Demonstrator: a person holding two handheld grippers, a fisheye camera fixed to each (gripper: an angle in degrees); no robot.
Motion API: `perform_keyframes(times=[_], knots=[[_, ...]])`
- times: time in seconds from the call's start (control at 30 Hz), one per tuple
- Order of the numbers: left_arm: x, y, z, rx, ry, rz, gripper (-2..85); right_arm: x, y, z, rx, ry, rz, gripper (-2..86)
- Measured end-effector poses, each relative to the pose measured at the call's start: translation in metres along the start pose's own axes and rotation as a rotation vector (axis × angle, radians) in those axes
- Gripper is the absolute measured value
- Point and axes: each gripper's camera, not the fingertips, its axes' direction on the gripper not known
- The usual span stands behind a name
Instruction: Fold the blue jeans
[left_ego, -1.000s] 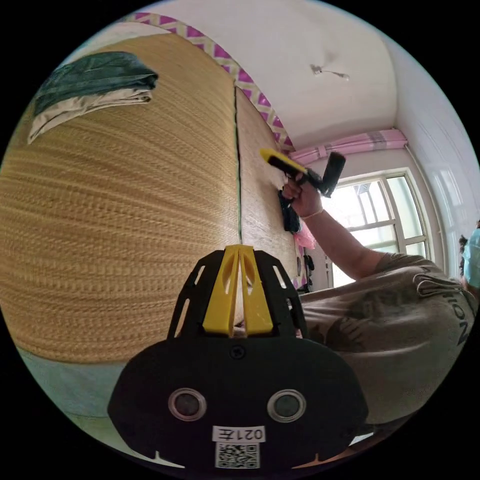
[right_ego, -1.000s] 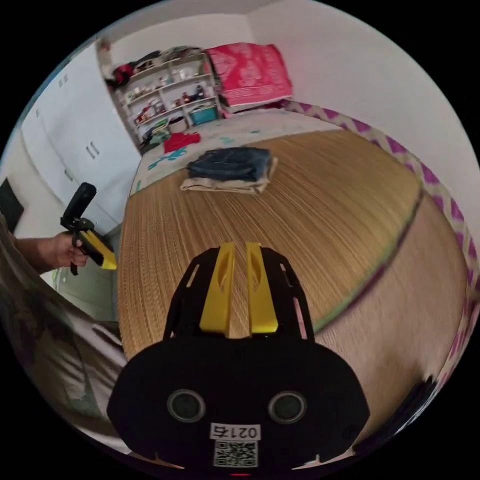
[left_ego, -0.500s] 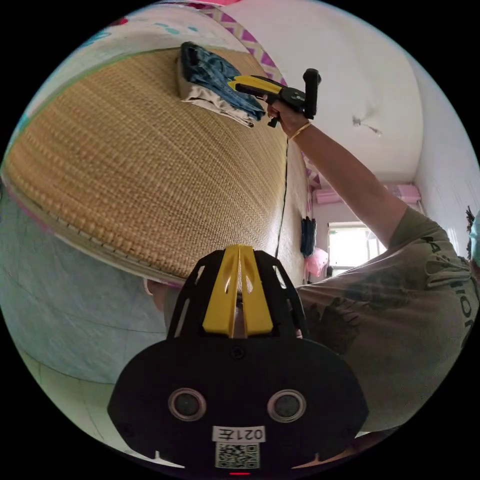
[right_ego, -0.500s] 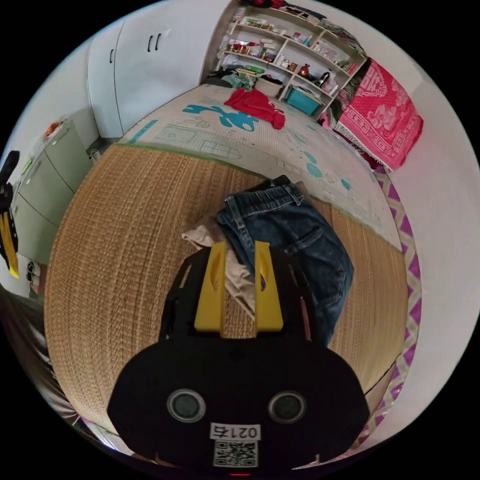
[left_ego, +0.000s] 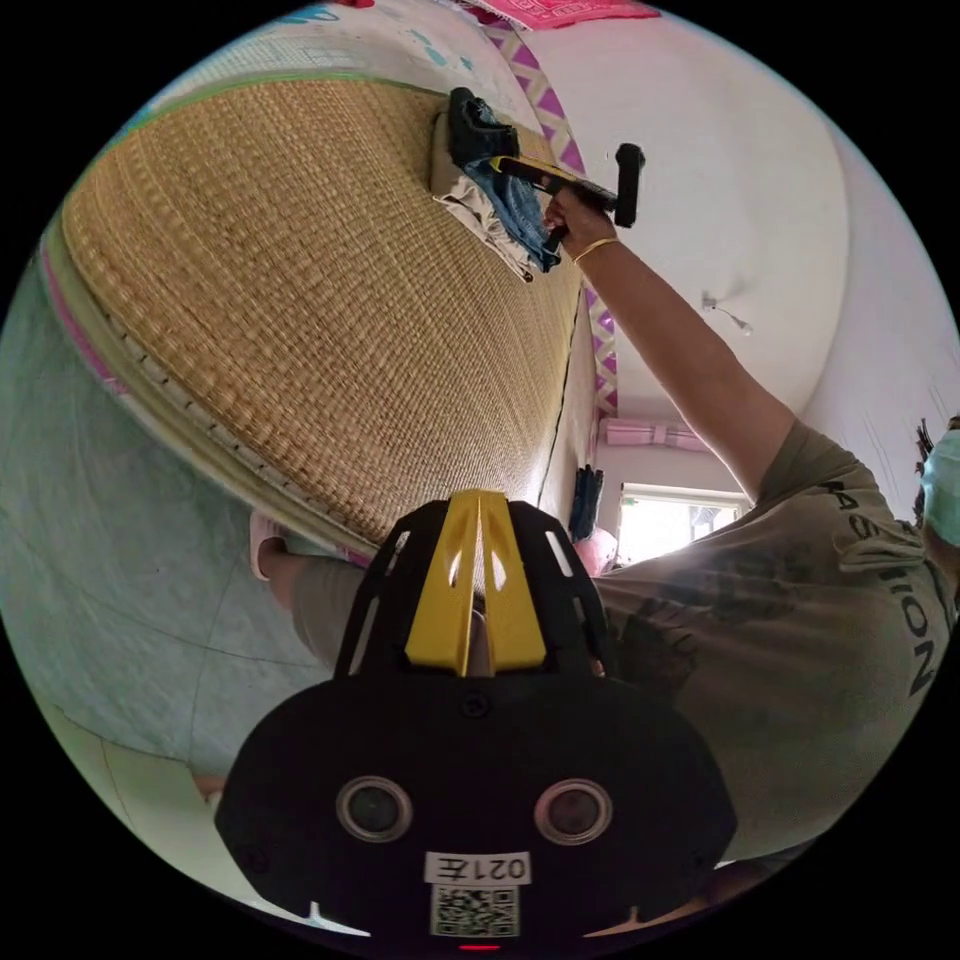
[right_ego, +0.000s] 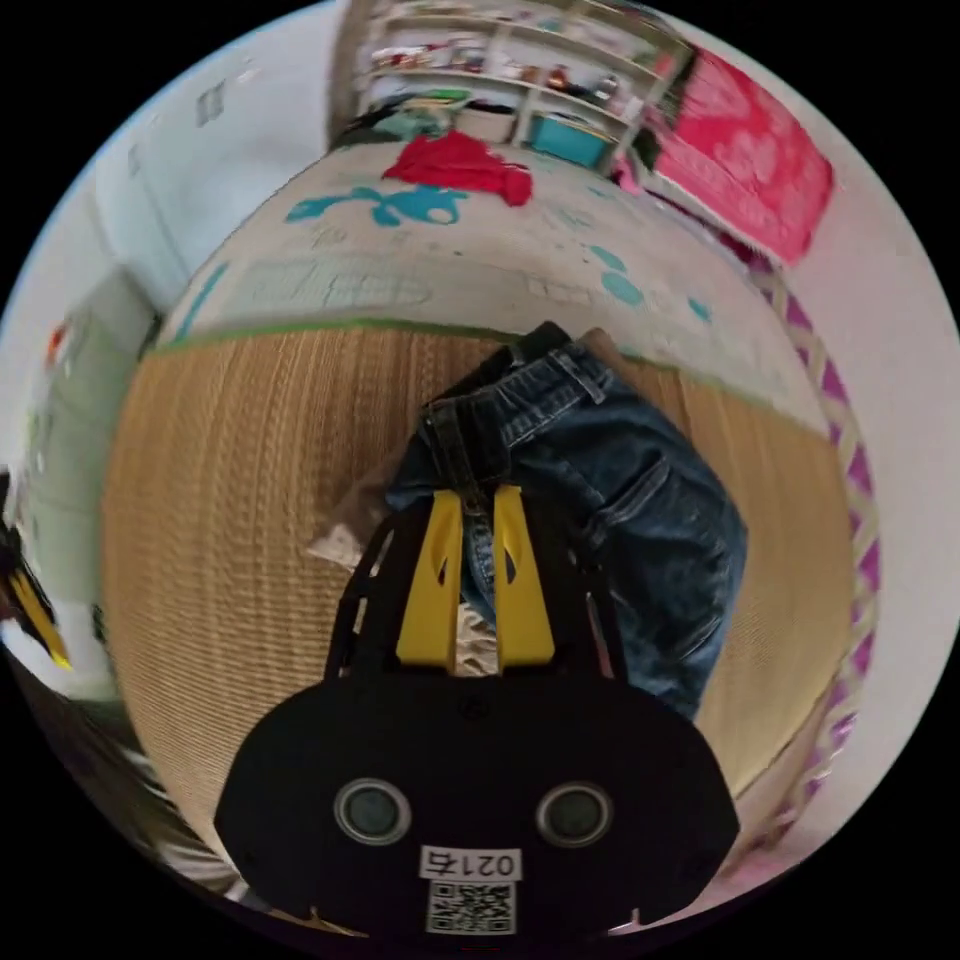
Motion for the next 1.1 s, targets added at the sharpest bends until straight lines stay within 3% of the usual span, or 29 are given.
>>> perform_keyframes(times=[0.23, 0.5, 0.63, 0.77, 0.93, 1.03, 1.1], knots=[[0.005, -0.024, 0.02, -0.032, -0.01, 0.079, -0.9, 0.123, 0.103, -0.136, 0.338, -0.348, 0.412, 3.0], [0.046, -0.069, 0.073, -0.157, -0.013, 0.221, -0.9, 0.178, 0.295, -0.324, 0.485, -0.279, 0.536, 2.6], [0.067, -0.088, 0.103, -0.209, 0.013, 0.266, -0.9, 0.14, 0.376, -0.373, 0.4, -0.175, 0.548, 2.6], [0.087, -0.104, 0.146, -0.296, 0.038, 0.31, -0.9, 0.074, 0.411, -0.325, 0.211, -0.105, 0.563, 3.1], [0.102, -0.105, 0.176, -0.365, 0.034, 0.329, -1.0, -0.042, 0.454, -0.153, -0.086, 0.022, 0.702, 5.3], [0.107, -0.097, 0.177, -0.387, 0.023, 0.326, -1.0, -0.089, 0.464, -0.106, -0.089, -0.022, 0.751, 7.5], [0.103, -0.093, 0.172, -0.392, 0.009, 0.307, -0.9, -0.11, 0.461, -0.102, -0.061, 0.051, 0.771, 8.7]])
